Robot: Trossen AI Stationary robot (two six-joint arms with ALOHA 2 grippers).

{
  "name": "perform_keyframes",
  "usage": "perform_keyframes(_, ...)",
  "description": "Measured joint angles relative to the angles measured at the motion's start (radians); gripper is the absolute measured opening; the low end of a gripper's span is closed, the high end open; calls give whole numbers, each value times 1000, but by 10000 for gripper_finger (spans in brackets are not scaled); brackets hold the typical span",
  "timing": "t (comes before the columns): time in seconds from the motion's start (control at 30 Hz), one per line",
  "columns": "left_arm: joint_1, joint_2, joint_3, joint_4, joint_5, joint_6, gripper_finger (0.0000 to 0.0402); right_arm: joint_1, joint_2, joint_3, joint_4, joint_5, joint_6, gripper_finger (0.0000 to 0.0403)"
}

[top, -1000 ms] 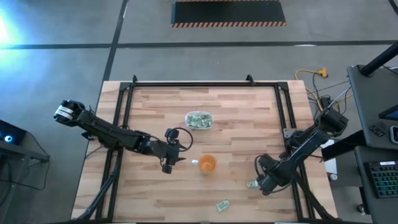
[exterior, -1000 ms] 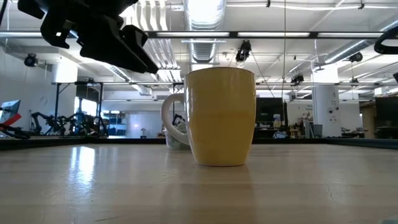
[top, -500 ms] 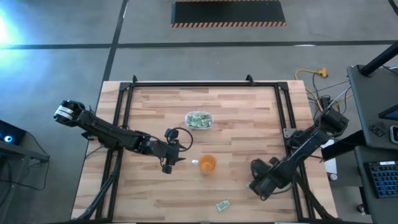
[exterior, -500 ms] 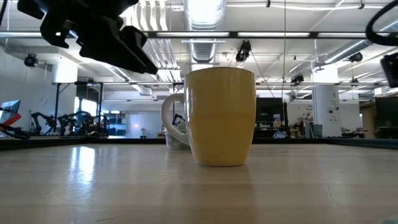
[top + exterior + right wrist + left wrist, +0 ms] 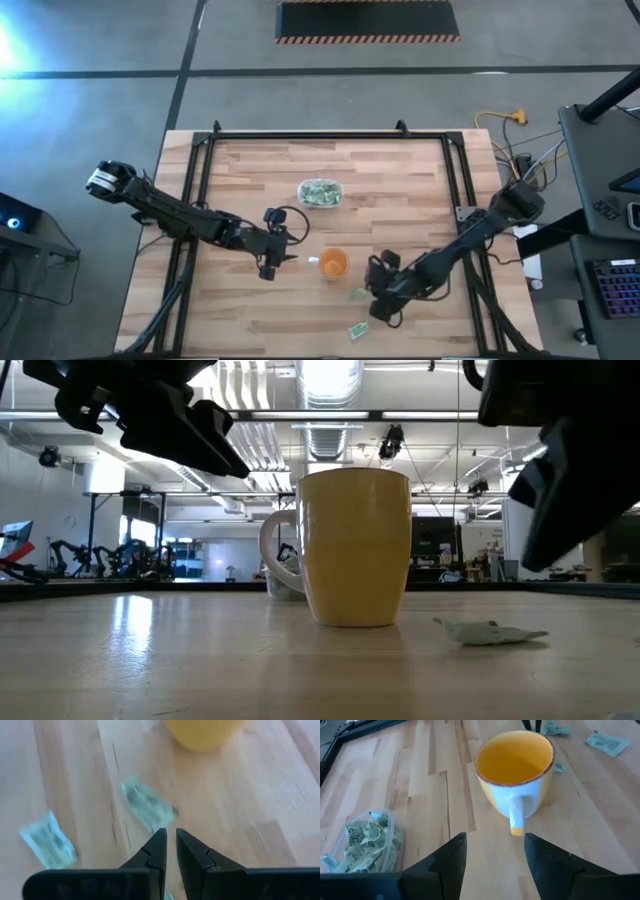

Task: Pick and place Stevia / Truvia into bins
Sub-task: Put the stevia packet into the transparent bin

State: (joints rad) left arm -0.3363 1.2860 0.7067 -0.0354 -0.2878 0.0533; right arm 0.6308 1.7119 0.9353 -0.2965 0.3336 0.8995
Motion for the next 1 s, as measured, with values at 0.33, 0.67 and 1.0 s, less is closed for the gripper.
perform_keyframes(0.33, -62, -25, 1, -5, 109, -23, 183, 81, -33, 47, -274, -76, 86, 33)
perform_keyframes(0.67, -92, -28, 2, 2, 95, -49, 183, 146, 74, 33, -251, -71, 239, 34)
perform_keyframes(1.0, -135, -30, 2, -21, 94, -122, 183, 62, 254, 173, -112, 19, 38, 33)
